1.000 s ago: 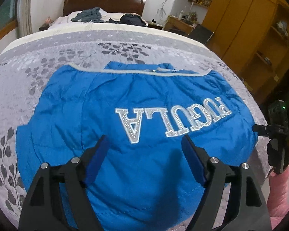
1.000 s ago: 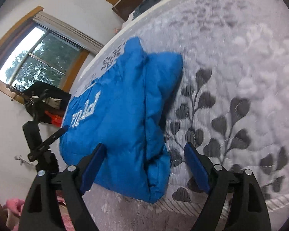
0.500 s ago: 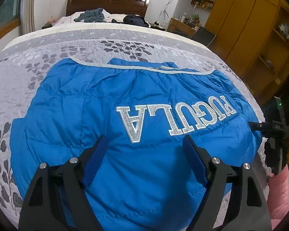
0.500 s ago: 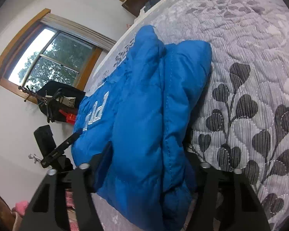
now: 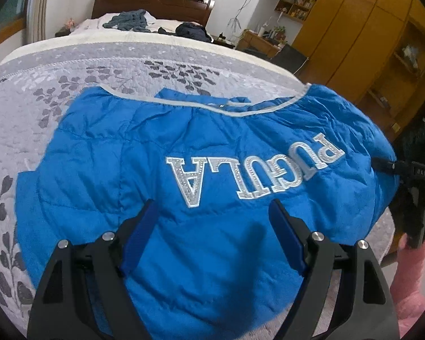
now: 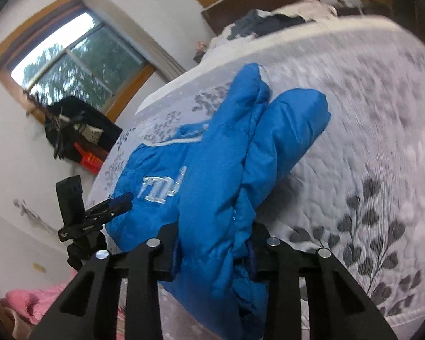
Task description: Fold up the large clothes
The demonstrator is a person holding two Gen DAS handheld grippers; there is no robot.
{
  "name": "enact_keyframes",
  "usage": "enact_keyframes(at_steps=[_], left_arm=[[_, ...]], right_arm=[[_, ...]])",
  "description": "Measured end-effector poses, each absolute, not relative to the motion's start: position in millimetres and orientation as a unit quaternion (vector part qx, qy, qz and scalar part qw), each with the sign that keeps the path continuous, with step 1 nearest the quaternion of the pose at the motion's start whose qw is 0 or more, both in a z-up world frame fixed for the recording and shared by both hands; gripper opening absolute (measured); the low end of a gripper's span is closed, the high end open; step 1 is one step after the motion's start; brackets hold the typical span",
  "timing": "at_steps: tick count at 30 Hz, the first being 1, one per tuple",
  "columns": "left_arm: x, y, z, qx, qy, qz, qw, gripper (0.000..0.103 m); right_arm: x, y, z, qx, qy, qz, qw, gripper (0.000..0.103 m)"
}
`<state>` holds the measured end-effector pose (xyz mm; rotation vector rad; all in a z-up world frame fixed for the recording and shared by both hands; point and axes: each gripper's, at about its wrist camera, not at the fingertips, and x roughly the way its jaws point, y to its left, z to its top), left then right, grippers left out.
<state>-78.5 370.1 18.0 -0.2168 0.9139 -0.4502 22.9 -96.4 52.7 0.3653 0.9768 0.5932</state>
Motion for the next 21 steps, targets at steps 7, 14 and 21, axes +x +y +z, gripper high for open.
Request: enact_keyframes(at_steps=[7,14,21], left_arm=[[-97.1,399.8,44.8,-0.110,0.401,-0.211,0.884,0.081],[-115.8,436.0,62.8,-0.133,0.376,-0.194,0.896,0.083],[-123.2,464.8,62.6,-0.164,0.373,-0.186,0.894,0.083]], right_arm=[[18.0,-9.1,113.3,0.044,0.450,0.297,0.841,0.034],[14.2,80.7,123.2,-0.080,0.467,0.318,0.821,0.034],[15.3,158.7,95.2,-0.152,0.494,0.338,0.787,0.036]])
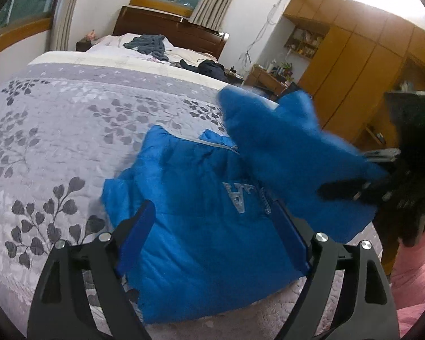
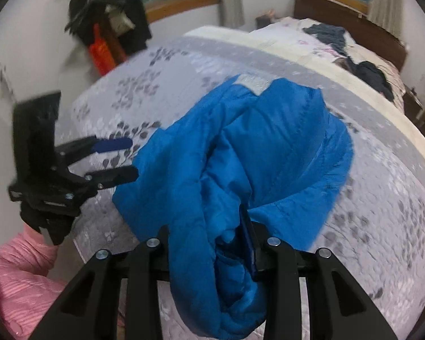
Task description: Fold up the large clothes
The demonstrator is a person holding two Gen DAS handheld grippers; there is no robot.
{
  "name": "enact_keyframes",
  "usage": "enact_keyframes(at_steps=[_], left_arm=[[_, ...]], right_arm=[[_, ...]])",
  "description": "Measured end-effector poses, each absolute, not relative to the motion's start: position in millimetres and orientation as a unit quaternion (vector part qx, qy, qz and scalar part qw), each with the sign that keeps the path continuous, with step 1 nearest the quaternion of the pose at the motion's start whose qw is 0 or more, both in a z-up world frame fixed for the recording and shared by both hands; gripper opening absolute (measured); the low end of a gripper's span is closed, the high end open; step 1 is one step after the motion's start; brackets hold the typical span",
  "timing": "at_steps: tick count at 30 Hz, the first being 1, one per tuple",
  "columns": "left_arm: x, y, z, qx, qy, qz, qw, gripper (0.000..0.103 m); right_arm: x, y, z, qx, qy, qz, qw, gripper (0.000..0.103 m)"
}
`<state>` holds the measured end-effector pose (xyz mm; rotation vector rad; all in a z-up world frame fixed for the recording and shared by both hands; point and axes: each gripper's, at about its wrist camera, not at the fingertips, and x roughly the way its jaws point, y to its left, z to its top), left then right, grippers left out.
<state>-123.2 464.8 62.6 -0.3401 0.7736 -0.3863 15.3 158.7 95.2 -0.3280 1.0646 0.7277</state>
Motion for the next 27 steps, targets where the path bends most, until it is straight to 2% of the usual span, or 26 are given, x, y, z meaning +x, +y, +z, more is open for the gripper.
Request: enact_keyframes(at_steps=[12,14,20,27], left_arm=[[-115.7,504.9,54.2,-0.234,0.373,-0.187,0.878,0.083],[-110.9,503.0,54.0,-0.237,0.375,-0.196,0.875,0.083],[-86.9,495.5,45.0,-0.267,0.397,-0.231,0.847,0.084],[-69.3,492.1,32.7,-0.297,0.408,-0.252,0.826,0.084]], right_arm=[[22.2,222.0,39.0,-0.175,0.529,0.363,0.747,0.050],[22.7,222.1,39.3,-0.170,0.529,0.367,0.746,0.056],[8.8,210.6,67.5,-0.156,0.507,0.387,0.754,0.069],[4.0,147.6,120.0,-0.070,0.477,0.401,0.779,0.069]])
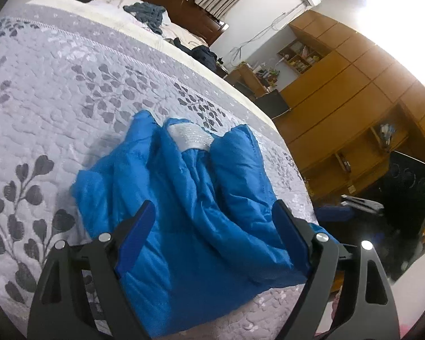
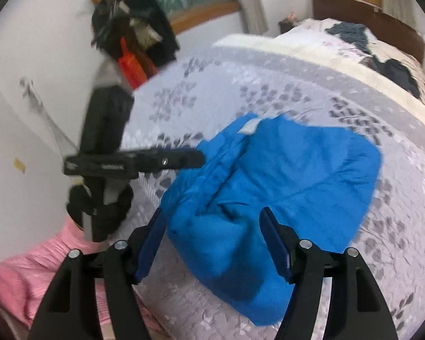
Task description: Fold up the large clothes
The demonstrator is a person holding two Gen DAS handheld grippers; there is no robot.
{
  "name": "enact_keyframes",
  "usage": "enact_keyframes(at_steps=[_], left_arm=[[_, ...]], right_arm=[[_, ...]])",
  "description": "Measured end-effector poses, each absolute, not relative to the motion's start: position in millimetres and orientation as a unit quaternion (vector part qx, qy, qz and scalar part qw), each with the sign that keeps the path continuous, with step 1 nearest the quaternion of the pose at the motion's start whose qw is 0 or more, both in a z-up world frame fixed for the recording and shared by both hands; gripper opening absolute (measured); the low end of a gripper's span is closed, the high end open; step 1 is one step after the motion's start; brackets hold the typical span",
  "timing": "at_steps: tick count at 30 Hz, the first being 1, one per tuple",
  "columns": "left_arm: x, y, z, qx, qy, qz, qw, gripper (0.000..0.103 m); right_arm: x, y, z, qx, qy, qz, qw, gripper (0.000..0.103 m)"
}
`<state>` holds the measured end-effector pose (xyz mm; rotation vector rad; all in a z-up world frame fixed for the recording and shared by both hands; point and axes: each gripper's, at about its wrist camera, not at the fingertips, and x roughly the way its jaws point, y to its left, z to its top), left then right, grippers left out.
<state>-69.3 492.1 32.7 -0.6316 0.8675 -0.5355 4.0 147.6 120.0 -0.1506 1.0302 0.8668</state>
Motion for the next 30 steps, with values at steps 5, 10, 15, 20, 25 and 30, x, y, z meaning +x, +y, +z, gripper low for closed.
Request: enact_keyframes(at_steps=[5,10,15,20,25,30], left_arm=[[-56.5,492.3,20.0,-0.320,0.422,-0.254,0.809,0.084],[-43.8,488.2,13.9,-0.336,0.420,-0.277,0.796,0.084],[-20.3,477.5,1.3,-0.348,0.430,-0.305,0.775,0.086],[-6.5,463.7,-0.8,-0.328,0.442,-0.304,0.778,0.089],[-4.6,447.4,3.5,-0.311,0.448,-0.341,0.765,0.089],[6.6,431.4,4.5,-0.283,0.459,-0.342,0.770,0.088]], right_arm=[[20.0,114.2,114.1,-0.056,0.485,0.344,0.802,0.069],[24.3,125.6,78.2,-0.056,0.523,0.352,0.774,0.068],[15.8,154.2,51.5,-0.070,0.538,0.384,0.748,0.061],[16.4,160.9,40.2,-0.069,0.538,0.393,0.743,0.064],[15.6,161.3,38.0,-0.075,0.533,0.399,0.743,0.064],[14.4,154.4,38.2,-0.064,0.528,0.406,0.744,0.064]])
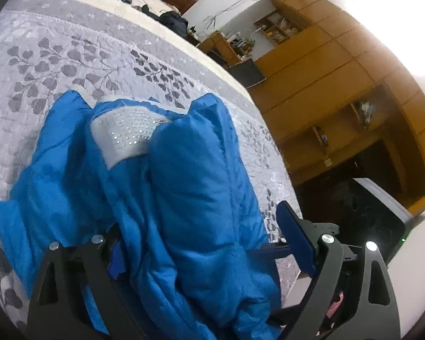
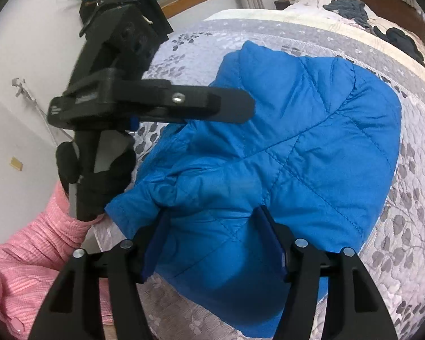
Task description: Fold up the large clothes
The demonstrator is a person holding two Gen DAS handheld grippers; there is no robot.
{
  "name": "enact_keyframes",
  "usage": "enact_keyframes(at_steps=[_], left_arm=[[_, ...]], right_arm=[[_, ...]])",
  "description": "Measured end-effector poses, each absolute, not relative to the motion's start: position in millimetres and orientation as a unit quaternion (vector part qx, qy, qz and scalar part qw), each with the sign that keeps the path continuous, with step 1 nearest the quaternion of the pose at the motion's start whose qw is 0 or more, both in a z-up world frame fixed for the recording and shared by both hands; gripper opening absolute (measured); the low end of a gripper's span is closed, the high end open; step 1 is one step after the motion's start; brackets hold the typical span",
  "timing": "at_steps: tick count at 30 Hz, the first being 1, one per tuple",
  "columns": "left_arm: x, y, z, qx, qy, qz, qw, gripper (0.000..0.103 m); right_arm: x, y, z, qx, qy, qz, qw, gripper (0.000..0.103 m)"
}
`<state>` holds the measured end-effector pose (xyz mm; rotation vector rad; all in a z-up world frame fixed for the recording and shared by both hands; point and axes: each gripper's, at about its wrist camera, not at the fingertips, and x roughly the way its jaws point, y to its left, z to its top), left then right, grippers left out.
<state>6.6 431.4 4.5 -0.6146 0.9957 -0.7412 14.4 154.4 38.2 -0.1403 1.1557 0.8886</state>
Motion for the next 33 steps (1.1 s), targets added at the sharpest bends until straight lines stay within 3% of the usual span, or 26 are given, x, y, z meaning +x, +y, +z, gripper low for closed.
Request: enact_keyframes(at_steps=[2,4,13,19,26,33], left_arm=[[14.0,425.0,0.8,-0.268,0.470,-0.334,0.772,0.079],[21.9,418.1,-4.7,-0.246,0.488,-0.313,0.777,0.064],[30.0,415.4,-5.1,-0.261,0.471,-0.317,0.780,0.026],[19.0,420.2,28.1,-0.267,0.423,-0.362,0.787,0.019],[-6.1,465.8,63.9,-0.264,0.364,-0.385,0.806,0.019],[-1.3,520.9,12.7,-0.314,0.390,-0.368,0.783,0.019]], right_arm=[[12.8,151.2,39.1,-0.059,0.525,0.408,0.744,0.064],[12.1,148.2,39.4,-0.059,0.521,0.408,0.747,0.064],[-2.1,98.9,61.2,-0.022,0.485,0.396,0.779,0.064],[-2.6,51.1,76.8,0.025,0.454,0.372,0.809,0.066],[6.3,38.8,72.8,0.043,0.453,0.372,0.809,0.068],[16.0,76.0,49.7,0.014,0.489,0.383,0.784,0.068]])
